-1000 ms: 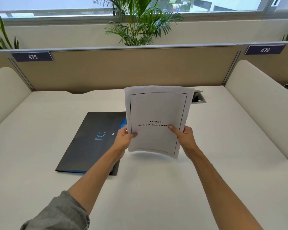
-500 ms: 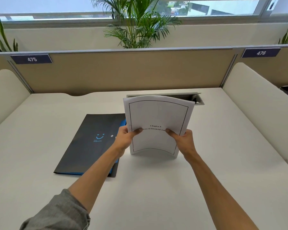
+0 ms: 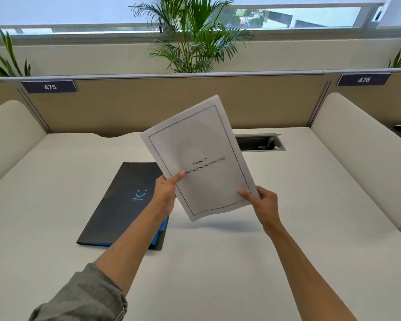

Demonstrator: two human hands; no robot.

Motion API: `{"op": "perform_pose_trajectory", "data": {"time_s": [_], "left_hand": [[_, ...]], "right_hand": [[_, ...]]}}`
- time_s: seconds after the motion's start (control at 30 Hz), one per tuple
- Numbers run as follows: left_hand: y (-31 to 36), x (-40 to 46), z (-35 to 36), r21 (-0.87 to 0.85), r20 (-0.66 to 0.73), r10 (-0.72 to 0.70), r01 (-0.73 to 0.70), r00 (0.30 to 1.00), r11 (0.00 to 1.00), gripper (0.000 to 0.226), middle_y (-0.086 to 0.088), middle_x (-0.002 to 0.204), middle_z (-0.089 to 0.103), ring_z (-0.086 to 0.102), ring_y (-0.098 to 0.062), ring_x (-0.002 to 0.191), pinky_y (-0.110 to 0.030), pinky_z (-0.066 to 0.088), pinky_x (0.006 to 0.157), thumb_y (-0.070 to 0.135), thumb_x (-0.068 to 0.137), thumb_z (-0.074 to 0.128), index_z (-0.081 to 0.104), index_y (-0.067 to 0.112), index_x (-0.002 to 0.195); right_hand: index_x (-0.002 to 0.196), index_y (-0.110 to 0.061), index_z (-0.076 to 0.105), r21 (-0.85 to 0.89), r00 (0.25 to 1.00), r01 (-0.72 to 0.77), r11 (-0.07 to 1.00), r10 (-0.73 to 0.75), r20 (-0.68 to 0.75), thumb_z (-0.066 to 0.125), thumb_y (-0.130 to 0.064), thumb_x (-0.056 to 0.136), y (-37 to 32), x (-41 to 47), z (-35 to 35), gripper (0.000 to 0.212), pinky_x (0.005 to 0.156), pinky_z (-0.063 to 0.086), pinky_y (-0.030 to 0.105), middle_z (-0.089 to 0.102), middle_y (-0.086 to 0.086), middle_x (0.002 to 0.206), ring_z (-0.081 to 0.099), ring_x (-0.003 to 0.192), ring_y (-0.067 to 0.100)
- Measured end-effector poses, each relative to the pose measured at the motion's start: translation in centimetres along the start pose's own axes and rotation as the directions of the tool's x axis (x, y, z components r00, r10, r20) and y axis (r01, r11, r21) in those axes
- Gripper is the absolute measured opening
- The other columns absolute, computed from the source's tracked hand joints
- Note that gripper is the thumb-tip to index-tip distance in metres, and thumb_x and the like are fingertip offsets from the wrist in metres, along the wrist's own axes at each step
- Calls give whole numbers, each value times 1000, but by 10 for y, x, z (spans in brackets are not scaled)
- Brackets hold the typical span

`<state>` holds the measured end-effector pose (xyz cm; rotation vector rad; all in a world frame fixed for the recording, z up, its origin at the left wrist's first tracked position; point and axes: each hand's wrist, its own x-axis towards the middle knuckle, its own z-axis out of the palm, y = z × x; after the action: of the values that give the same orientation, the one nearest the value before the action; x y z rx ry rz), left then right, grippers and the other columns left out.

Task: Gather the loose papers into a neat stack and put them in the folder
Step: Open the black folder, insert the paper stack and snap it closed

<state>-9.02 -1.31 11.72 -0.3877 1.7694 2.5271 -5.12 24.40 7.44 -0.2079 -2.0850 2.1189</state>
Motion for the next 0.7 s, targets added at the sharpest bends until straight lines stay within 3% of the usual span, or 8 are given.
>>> {"op": "perform_pose_trajectory", "data": {"time_s": [0.13, 0.27, 0.4, 0.5, 0.6, 0.7], "left_hand": [[2, 3, -2, -195, -17, -97, 92, 995, 976, 43, -14, 123, 67, 63, -33, 113, -54, 49, 98, 8, 89, 66, 57, 4, 130], [0, -1, 2, -245, 26, -139, 141, 990, 959, 40, -15, 124, 67, 63, -34, 114, -50, 51, 96, 6, 90, 64, 59, 5, 130], [5, -1, 3, -214, 27, -141, 143, 990, 966, 40, -15, 121, 68, 65, -33, 111, -46, 53, 94, 4, 86, 67, 61, 0, 126], [16, 5, -2, -160, -61, -105, 94, 993, 983, 36, -13, 115, 68, 69, -27, 93, -33, 60, 72, 9, 84, 69, 63, -1, 119], [29, 16, -15, -94, -144, -27, 13, 989, 995, 39, -12, 114, 68, 66, -27, 101, -35, 58, 80, 9, 82, 72, 63, 1, 118], [41, 24, -29, 107, -92, 76, -66, 993, 992, 26, -9, 106, 69, 66, -28, 100, -31, 58, 74, 7, 81, 72, 67, 8, 105]], "right_hand": [[92, -16, 77, 172, 988, -147, 974, 138, 62, 82, -18, 77, 8, -6, 8, 16, 74, 58, 24, 78, 3, 91, 72, 86, 16], [96, -13, 75, 241, 979, -190, 952, 164, 123, 76, -14, 83, 7, -9, 20, 13, 75, 59, 24, 78, 6, 96, 74, 89, 19], [94, -12, 73, 214, 992, -117, 970, 105, 65, 72, -9, 86, 2, -4, 18, 8, 71, 59, 22, 79, 1, 91, 75, 87, 15], [91, -15, 72, 140, 998, -60, 988, 59, 12, 69, -7, 88, -2, 1, 6, 9, 67, 57, 18, 78, -7, 84, 74, 80, 8], [94, -11, 73, 79, 1000, -4, 997, 6, -17, 68, -6, 89, -5, 4, -7, 8, 67, 58, 19, 78, -9, 82, 74, 79, 7], [93, -10, 73, 8, 998, 38, 999, -37, -57, 69, -9, 90, -8, 7, -19, 6, 75, 60, 29, 78, -1, 84, 74, 83, 16]]}}
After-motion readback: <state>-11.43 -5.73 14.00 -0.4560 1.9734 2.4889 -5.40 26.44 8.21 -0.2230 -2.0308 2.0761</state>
